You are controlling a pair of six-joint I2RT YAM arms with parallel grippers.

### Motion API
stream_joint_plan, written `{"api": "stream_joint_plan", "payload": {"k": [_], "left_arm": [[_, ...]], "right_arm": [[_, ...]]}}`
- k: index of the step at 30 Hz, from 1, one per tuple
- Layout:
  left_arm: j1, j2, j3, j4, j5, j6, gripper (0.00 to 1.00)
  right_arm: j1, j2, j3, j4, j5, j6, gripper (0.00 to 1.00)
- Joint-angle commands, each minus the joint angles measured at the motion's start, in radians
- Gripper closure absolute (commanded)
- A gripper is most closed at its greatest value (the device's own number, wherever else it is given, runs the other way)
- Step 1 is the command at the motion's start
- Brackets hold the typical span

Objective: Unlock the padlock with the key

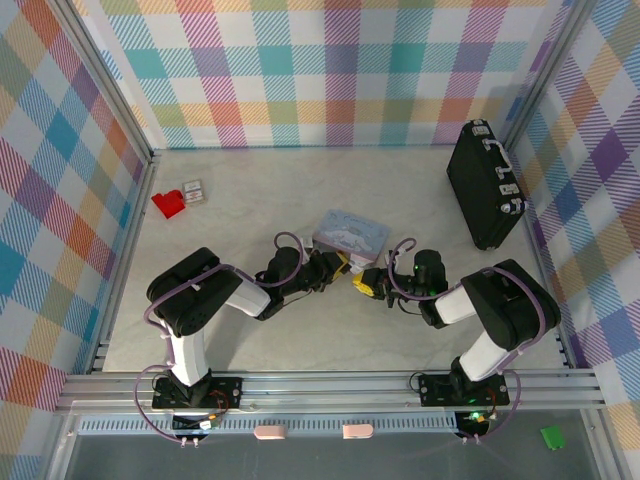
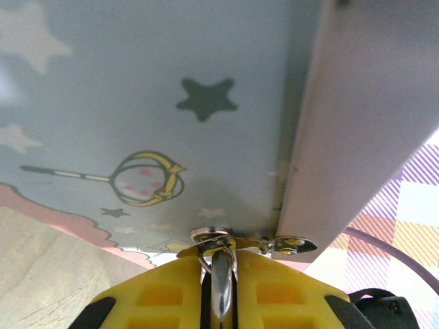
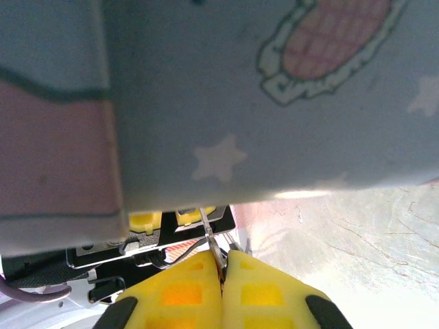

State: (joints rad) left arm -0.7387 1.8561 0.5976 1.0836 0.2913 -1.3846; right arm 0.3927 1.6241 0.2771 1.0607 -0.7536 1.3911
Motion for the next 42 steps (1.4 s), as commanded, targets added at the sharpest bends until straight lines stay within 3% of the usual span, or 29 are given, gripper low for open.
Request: {"api": "stream_joint_plan", "payload": {"k": [1, 20, 42], "left_arm": [[-0.009, -0.011, -0.005, 0.096, 0.010, -0.019, 1.00], [-0.018, -0.015, -0.021, 0.118, 0.002, -0.027, 1.00], [-0.094, -0.003, 0.001, 0.127, -0.009, -0.044, 1.00]], "right_arm": [[-0.003, 0.015, 0.017, 0.025, 0.001, -0.002, 1.00], [-0.004, 0.047, 0.016, 0.054, 0.026, 0.027, 1.00], [-0.002, 0.105, 0.076, 0.120, 0.007, 0.071, 1.00]]}}
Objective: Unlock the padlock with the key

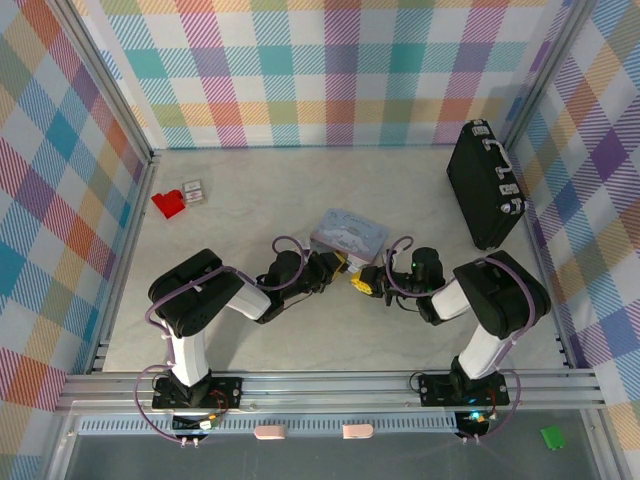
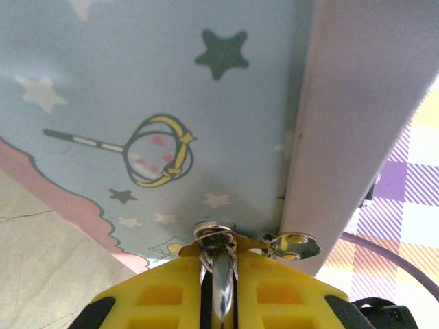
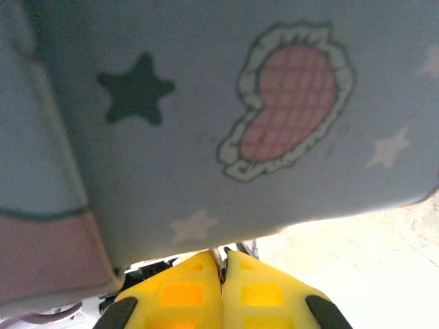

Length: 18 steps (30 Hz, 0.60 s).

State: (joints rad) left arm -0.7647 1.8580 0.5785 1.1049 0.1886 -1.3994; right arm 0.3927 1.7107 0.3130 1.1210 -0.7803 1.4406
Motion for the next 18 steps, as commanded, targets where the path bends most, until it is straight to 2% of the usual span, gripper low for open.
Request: {"api": "stream_joint_plan", "payload": {"k": [1, 5, 12, 15, 18], "left_arm": [[-0.072, -0.002, 0.021, 0.108, 0.092, -0.033, 1.00], [-0.080, 0.008, 0.027, 0.112, 0.095, -0.036, 1.00], [-0.081, 0.015, 0.023, 0.123, 0.101, -0.043, 1.00], [-0.081, 0.010, 0.020, 0.118, 0.104, -0.041, 1.00], [-0.083, 0.008, 0.021, 0.123, 0.105, -0.044, 1.00]], "right_arm": [[-0.002, 0.019, 0.041, 0.059, 0.034, 0.021, 1.00], [-0.002, 0.009, 0.048, 0.055, 0.028, 0.021, 1.00], [-0.035, -0.068, 0.064, -0.131, 0.031, -0.091, 1.00], [-0.084, -0.049, 0.064, -0.130, 0.004, -0.099, 1.00], [-0.091, -0.018, 0.066, -0.082, -0.011, -0.075, 1.00]]}}
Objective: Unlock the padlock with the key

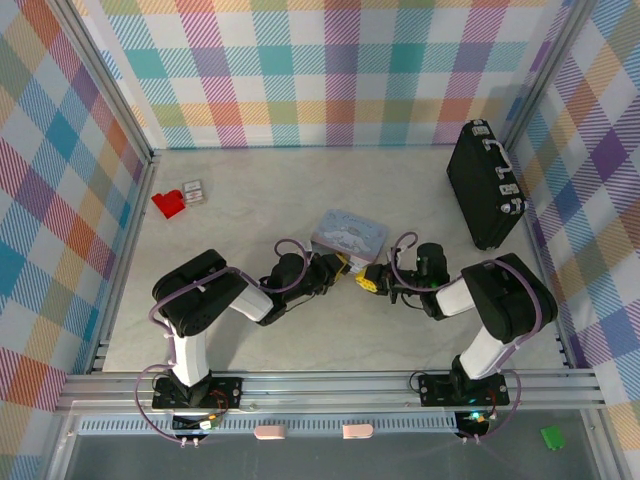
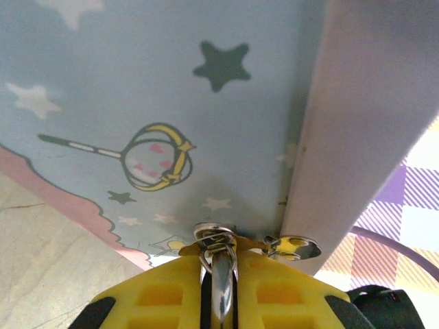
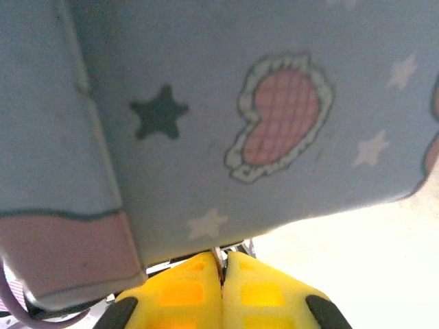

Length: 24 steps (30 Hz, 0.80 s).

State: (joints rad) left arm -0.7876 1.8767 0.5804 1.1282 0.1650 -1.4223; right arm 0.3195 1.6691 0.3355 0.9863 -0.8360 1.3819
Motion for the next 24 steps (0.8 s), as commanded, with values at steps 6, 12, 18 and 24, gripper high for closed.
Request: {"api": "stream_joint_plan", "payload": {"k": [6, 12, 18, 24], "left_arm": [[-0.074, -0.008, 0.046, 0.083, 0.123, -0.017, 1.00], [-0.081, -0.001, 0.067, 0.081, 0.116, -0.018, 1.00], [-0.096, 0.001, 0.093, 0.071, 0.115, -0.017, 1.00], [-0.105, -0.005, 0.090, 0.058, 0.113, -0.015, 1.00]], "right_arm": [[-0.006, 0.012, 0.037, 0.075, 0.049, 0.003, 1.00], [0.030, -0.044, 0.043, 0.015, 0.071, -0.016, 1.00], [0.050, -0.029, 0.050, 0.055, 0.079, 0.009, 1.00], [0.050, -0.033, 0.056, 0.061, 0.082, 0.011, 1.00]]}}
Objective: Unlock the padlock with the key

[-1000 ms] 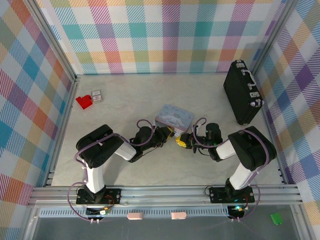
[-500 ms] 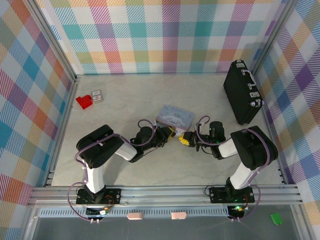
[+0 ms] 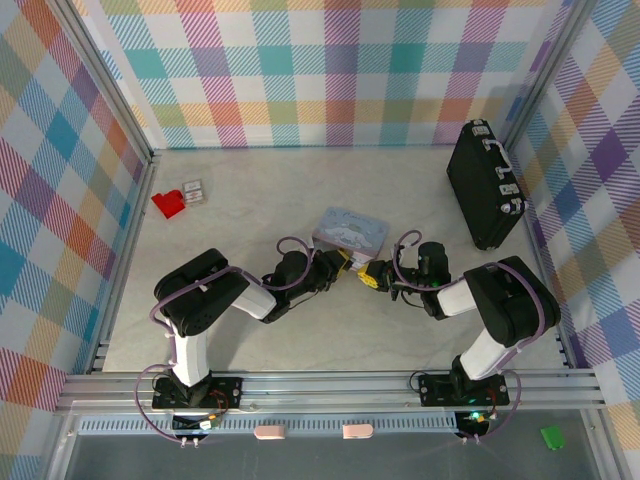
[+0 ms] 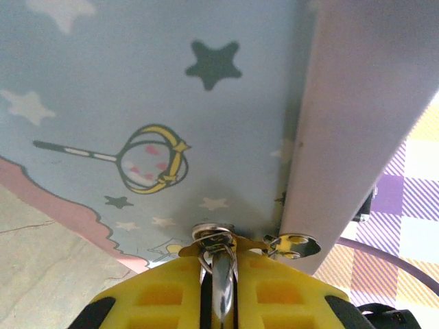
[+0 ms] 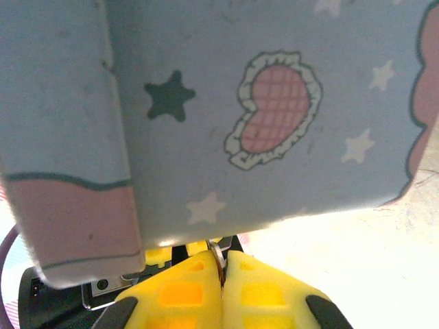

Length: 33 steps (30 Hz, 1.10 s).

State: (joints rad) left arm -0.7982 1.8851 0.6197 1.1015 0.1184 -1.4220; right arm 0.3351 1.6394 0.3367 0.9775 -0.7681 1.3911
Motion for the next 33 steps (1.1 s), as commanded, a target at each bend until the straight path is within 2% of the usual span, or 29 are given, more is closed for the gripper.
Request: {"api": "stream_joint_plan", "payload": {"k": [1, 15, 22, 27, 33], "left_arm": [[-0.096, -0.013, 0.049, 0.087, 0.158, -0.016, 1.00], [-0.118, 0.002, 0.069, 0.093, 0.155, -0.022, 1.00], [-0.127, -0.009, 0.060, 0.090, 0.158, -0.020, 1.00], [-0.146, 0.002, 0.079, 0.095, 0.168, -0.022, 1.00], [-0.149, 0.008, 0.090, 0.086, 0.181, -0.017, 1.00]], "right_arm": [[0.036, -0.004, 0.057, 0.069, 0.012, -0.001, 1.00], [0.062, 0.002, 0.072, 0.064, 0.030, -0.018, 1.00], [-0.039, 0.078, 0.074, 0.091, 0.000, -0.040, 1.00], [-0.035, 0.105, 0.094, 0.121, -0.008, -0.025, 1.00], [-0.038, 0.052, 0.102, 0.005, 0.007, -0.091, 1.00]]}}
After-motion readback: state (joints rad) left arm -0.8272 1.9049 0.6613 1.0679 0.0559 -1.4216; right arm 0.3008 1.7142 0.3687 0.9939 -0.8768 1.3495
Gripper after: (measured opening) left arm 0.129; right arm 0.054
